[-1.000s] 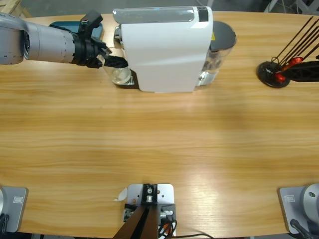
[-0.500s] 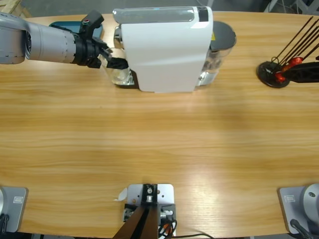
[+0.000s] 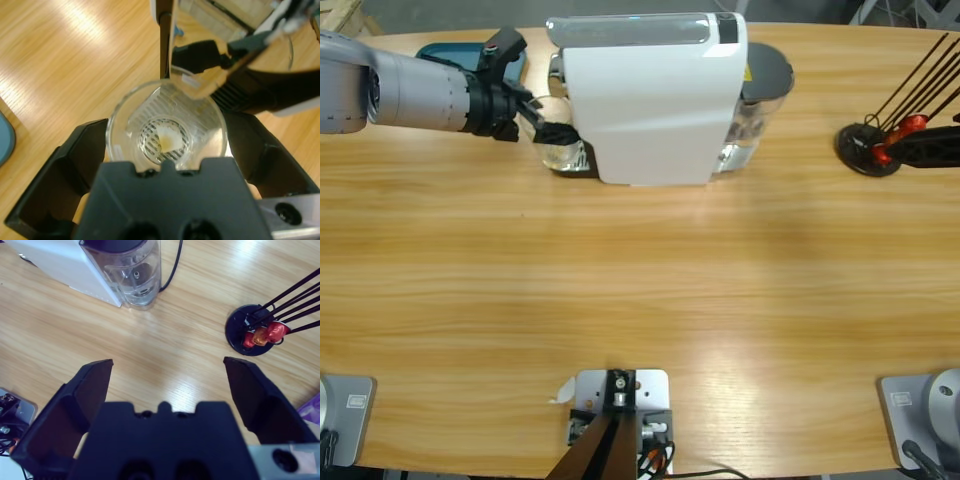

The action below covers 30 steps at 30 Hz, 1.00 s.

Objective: Pour coffee

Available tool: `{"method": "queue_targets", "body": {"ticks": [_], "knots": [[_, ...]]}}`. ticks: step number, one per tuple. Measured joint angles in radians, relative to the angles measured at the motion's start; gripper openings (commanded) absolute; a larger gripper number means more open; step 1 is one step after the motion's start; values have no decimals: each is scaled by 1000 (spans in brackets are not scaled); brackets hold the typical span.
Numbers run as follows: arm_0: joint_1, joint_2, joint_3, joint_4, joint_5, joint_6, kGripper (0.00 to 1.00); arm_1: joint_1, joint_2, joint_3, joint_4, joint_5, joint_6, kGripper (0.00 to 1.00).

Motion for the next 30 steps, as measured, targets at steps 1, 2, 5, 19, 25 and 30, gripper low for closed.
{"method": "queue_targets", "body": {"ticks": [1,2,5,19,25,30], "knots": [[0,-6,7,0,0,0,1000,0,0,1,0,0,0,1000],[0,-16,14,0,0,0,1000,0,0,3,0,0,0,1000],[0,-43,40,1,0,0,1000,0,0,6,0,0,0,1000],[1,-191,137,41,-7,-40,996,0,0,27,-26,4,0,1000],[64,-275,226,41,67,-180,996,0,0,41,-39,4,0,1000],[90,-247,233,-2,94,-278,996,0,0,45,-45,6,0,1000]]}}
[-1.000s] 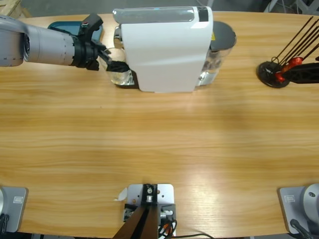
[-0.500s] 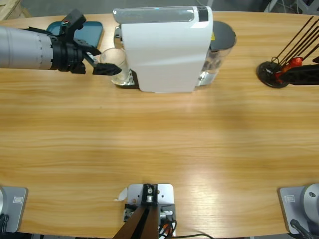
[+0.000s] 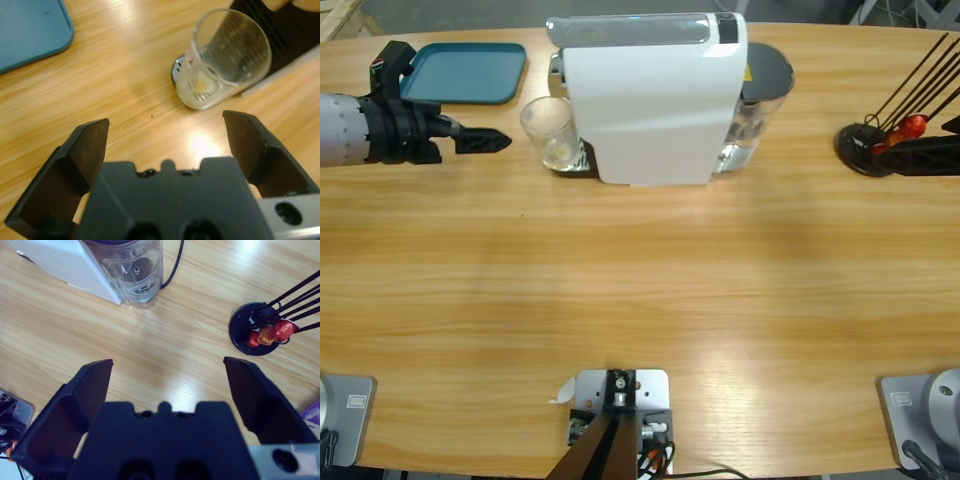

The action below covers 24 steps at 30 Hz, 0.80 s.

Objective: Pour coffee

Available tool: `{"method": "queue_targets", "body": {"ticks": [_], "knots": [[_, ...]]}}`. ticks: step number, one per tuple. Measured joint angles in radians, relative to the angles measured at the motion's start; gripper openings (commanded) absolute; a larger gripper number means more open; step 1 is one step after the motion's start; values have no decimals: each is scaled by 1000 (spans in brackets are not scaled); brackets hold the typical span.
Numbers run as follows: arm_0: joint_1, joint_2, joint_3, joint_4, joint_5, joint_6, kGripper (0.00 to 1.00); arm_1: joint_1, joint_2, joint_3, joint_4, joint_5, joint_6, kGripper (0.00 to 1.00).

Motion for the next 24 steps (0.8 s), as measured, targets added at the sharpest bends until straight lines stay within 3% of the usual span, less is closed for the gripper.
{"method": "queue_targets", "body": {"ticks": [5,10,18,21,22,23,24], "knots": [[9,110,1,-128,2,-93,996,0,0,6,0,0,0,1000],[19,163,-4,-151,2,-125,996,-2,0,7,0,0,0,1000],[47,160,4,-155,11,-125,996,-5,0,13,0,9,0,997],[71,90,17,-126,91,-110,996,-5,5,-16,0,59,0,994],[74,51,18,-96,121,-94,996,-5,13,-30,0,80,0,965],[76,11,18,-59,139,-76,996,-5,25,-48,0,91,0,809],[76,-30,16,-16,153,-61,996,-5,39,-64,-1,97,0,586]]}}
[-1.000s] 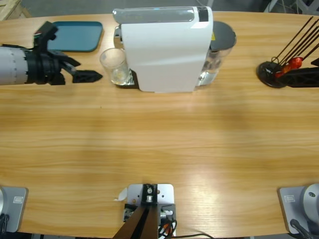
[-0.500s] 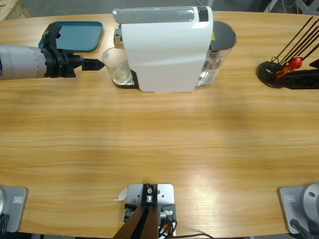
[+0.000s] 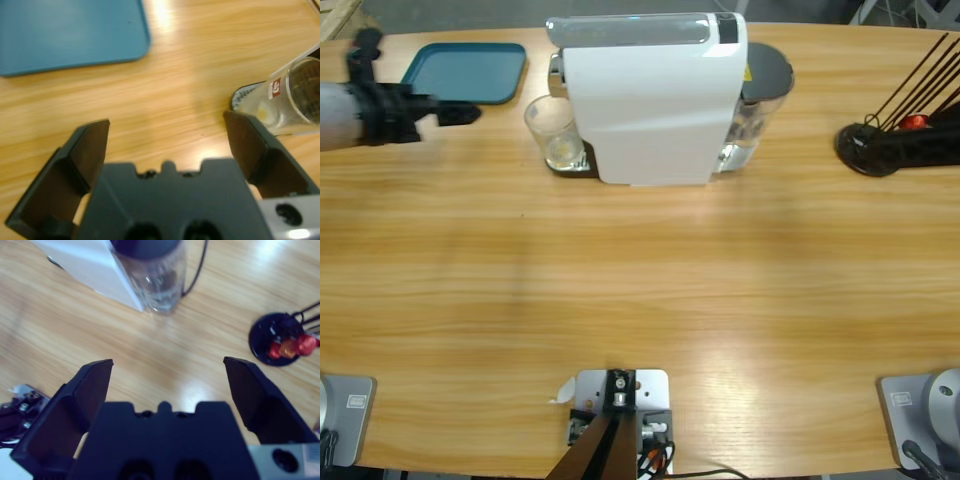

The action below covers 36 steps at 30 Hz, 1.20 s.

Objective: Pour coffee

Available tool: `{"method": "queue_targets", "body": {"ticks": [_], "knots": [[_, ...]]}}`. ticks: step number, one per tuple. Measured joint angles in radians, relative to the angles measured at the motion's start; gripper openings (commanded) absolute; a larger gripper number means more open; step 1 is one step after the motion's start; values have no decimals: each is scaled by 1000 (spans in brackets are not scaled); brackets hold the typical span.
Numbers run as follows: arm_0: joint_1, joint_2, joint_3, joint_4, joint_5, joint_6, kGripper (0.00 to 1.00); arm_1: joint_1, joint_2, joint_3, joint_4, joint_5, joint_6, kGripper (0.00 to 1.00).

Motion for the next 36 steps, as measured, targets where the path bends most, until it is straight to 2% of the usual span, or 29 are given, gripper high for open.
{"method": "queue_targets", "body": {"ticks": [1,2,3,10,14,25,36], "knots": [[1,-40,-5,55,8,16,996,0,12,-13,-1,2,0,368],[1,-70,-16,106,11,30,993,0,26,-33,-1,2,0,80],[0,-96,-29,160,12,41,991,0,43,-53,-2,2,-2,0],[-32,-244,-109,456,12,80,987,-1,211,-250,17,2,-61,0],[-42,-298,-151,552,12,80,982,-2,322,-392,52,2,-100,0],[-61,-297,-136,536,8,88,982,12,542,-733,229,-14,-166,0],[-61,-277,-118,500,2,90,982,92,655,-901,348,-14,-174,0]]}}
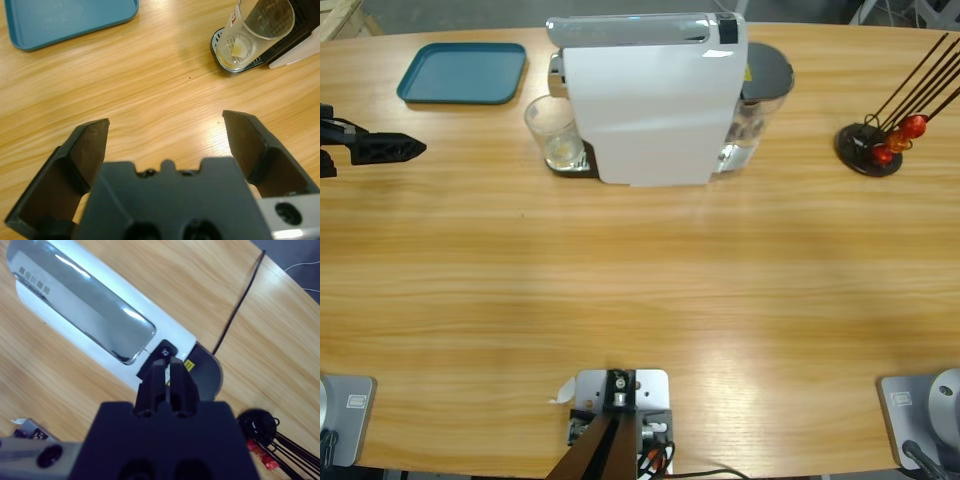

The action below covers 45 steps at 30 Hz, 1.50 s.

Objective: Pour coffee

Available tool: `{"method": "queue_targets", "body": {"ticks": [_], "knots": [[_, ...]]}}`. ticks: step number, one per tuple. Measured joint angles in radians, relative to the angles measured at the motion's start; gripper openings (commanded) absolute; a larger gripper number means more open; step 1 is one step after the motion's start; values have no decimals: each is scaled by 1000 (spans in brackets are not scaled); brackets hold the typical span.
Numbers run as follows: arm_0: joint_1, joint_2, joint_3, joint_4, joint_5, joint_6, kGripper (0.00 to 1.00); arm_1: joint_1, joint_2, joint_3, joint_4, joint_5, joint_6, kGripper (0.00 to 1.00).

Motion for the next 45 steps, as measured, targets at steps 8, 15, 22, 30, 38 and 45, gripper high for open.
{"method": "queue_targets", "body": {"ticks": [8,15,22,30,38,45], "knots": [[0,3,1,-2,-1,7,982,11,17,-11,8,0,0,0],[0,7,1,-2,-4,10,982,11,17,-11,8,0,0,0],[0,15,1,-3,-5,11,982,11,24,-12,8,0,0,0],[0,16,1,-7,-6,11,982,11,50,-12,8,0,0,0],[0,24,1,-9,-8,13,959,11,51,-13,8,0,0,0],[0,29,1,-11,-8,14,959,11,51,-13,8,0,0,0]]}}
